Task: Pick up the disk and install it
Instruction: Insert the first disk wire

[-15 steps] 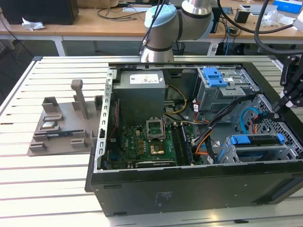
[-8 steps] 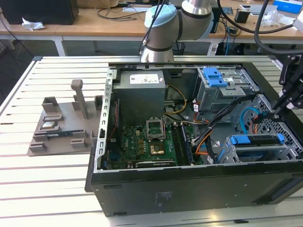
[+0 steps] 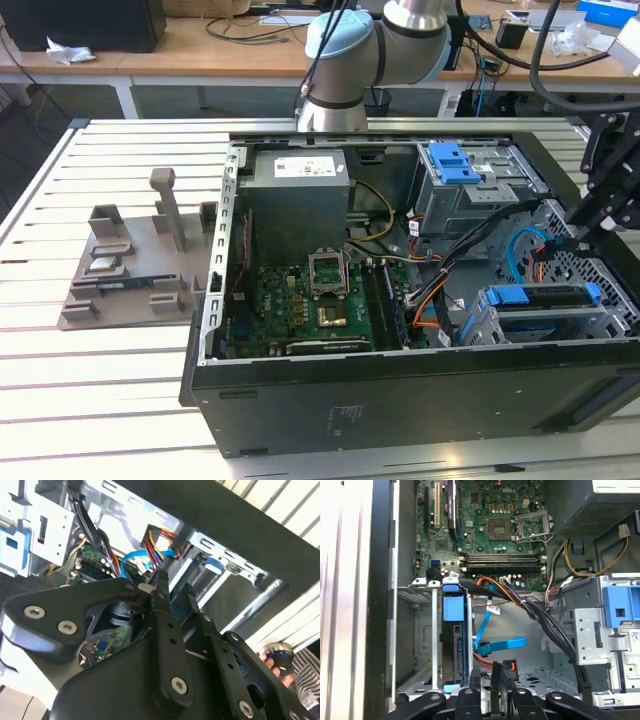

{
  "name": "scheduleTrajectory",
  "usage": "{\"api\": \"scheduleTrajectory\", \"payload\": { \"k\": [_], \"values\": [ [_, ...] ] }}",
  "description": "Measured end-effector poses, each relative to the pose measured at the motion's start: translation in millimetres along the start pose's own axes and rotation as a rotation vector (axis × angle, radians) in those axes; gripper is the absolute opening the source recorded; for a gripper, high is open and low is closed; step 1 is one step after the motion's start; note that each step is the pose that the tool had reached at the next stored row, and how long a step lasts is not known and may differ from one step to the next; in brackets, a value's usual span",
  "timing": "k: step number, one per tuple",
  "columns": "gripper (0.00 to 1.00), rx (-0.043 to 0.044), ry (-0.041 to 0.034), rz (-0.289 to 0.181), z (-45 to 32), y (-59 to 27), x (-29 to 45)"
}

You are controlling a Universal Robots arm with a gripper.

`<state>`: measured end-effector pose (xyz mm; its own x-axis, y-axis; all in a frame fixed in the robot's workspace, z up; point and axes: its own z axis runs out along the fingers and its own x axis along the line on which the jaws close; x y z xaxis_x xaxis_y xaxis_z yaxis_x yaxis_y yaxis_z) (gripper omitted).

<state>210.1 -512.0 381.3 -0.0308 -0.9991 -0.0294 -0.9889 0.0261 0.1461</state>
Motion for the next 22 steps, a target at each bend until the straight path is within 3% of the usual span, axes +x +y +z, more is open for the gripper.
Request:
{"api": "scheduleTrajectory", "payload": {
  "k": [5,7,10,11,17,18,20,22],
  "values": [
    [0.3,-0.0015,0.0075,0.003,11.3,-3.4,-11.2],
    [0.3,-0.0015,0.0149,0.004,16.4,-5.2,-13.7],
    [0.3,-0.0008,0.036,0.007,21.0,-5.9,-13.5],
    [0.3,-0.0007,0.0387,0.008,21.4,-5.9,-13.5],
    [0.3,-0.0008,0.039,0.008,21.5,-6.0,-13.5],
    [0.29,-0.0008,0.0389,0.008,21.5,-6.0,-13.5],
    [0.16,-0.0008,0.039,0.008,21.5,-6.0,-13.5],
    [0.16,-0.0007,0.0391,0.008,21.5,-6.0,-13.5]
  ]
}}
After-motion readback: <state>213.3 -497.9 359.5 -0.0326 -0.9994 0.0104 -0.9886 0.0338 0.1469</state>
